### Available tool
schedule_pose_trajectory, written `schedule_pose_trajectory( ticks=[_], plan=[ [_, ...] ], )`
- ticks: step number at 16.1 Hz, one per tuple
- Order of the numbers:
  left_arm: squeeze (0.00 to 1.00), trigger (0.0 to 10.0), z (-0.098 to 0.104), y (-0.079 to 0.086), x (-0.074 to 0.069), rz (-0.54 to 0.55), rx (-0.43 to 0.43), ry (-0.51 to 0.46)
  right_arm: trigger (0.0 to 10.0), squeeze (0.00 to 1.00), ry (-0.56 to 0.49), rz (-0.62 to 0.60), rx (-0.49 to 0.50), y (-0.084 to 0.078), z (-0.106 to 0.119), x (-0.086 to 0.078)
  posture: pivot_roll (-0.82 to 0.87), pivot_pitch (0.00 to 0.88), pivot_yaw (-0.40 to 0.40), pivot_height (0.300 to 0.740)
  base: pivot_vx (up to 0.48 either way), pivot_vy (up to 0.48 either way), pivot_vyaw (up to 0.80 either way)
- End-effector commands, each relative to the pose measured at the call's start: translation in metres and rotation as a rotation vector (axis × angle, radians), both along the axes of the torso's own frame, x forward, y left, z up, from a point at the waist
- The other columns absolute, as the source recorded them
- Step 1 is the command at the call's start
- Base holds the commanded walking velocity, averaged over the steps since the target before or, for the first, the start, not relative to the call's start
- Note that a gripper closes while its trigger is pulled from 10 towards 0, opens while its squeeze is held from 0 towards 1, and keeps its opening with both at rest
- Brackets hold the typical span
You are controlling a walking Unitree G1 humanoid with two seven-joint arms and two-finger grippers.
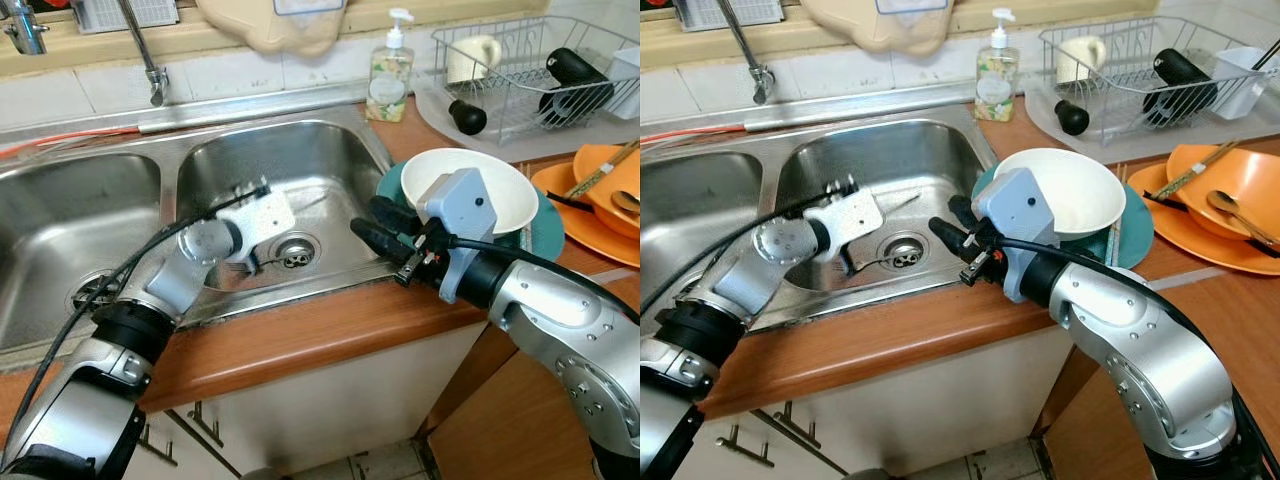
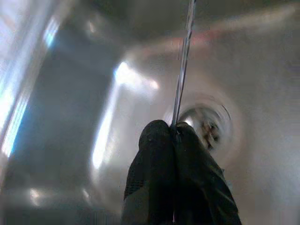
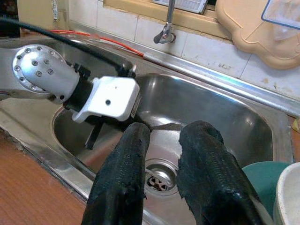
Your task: Kitchen organization
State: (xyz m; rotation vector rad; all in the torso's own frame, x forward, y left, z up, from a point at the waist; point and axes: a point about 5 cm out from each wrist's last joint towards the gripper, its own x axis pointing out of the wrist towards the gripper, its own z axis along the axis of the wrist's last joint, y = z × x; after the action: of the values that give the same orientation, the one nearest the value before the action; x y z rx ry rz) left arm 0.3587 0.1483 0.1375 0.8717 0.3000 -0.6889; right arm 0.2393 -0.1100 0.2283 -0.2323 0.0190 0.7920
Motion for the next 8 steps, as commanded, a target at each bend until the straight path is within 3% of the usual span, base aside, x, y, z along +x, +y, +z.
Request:
schedule_pose_trajectory(
  ticks=[1, 5, 6, 7, 8],
  plan=[
    [0.00, 10.0, -0.0033, 0.0031, 0.0017, 0.029, 0.032, 0.049, 10.0, 0.00, -0.020, 0.013, -0.012, 0.0017, 0.0028, -0.0013, -0.08, 0.000, 0.078, 0.740, 0.000, 0.000, 0.00],
    [0.00, 10.0, -0.0093, 0.0057, 0.0029, 0.059, 0.029, 0.100, 10.0, 0.00, -0.025, 0.007, -0.022, 0.0008, 0.0022, -0.0018, -0.09, 0.000, 0.082, 0.740, 0.000, 0.000, 0.00],
    [0.76, 10.0, -0.0094, 0.0058, 0.0032, 0.064, 0.031, 0.109, 10.0, 0.00, -0.028, 0.003, -0.025, 0.0005, 0.0025, -0.0013, -0.10, 0.000, 0.085, 0.740, 0.000, 0.000, 0.00],
    [1.00, 10.0, -0.0105, 0.0057, 0.0028, 0.063, 0.028, 0.124, 10.0, 0.00, -0.029, 0.002, -0.026, 0.0005, 0.0025, -0.0014, -0.10, 0.000, 0.085, 0.740, 0.000, 0.000, 0.00],
    [1.00, 10.0, -0.0114, 0.0056, 0.0023, 0.063, 0.026, 0.131, 10.0, 0.00, -0.029, 0.001, -0.026, 0.0007, 0.0022, -0.0018, -0.10, 0.000, 0.085, 0.740, 0.000, 0.000, 0.00]
  ],
)
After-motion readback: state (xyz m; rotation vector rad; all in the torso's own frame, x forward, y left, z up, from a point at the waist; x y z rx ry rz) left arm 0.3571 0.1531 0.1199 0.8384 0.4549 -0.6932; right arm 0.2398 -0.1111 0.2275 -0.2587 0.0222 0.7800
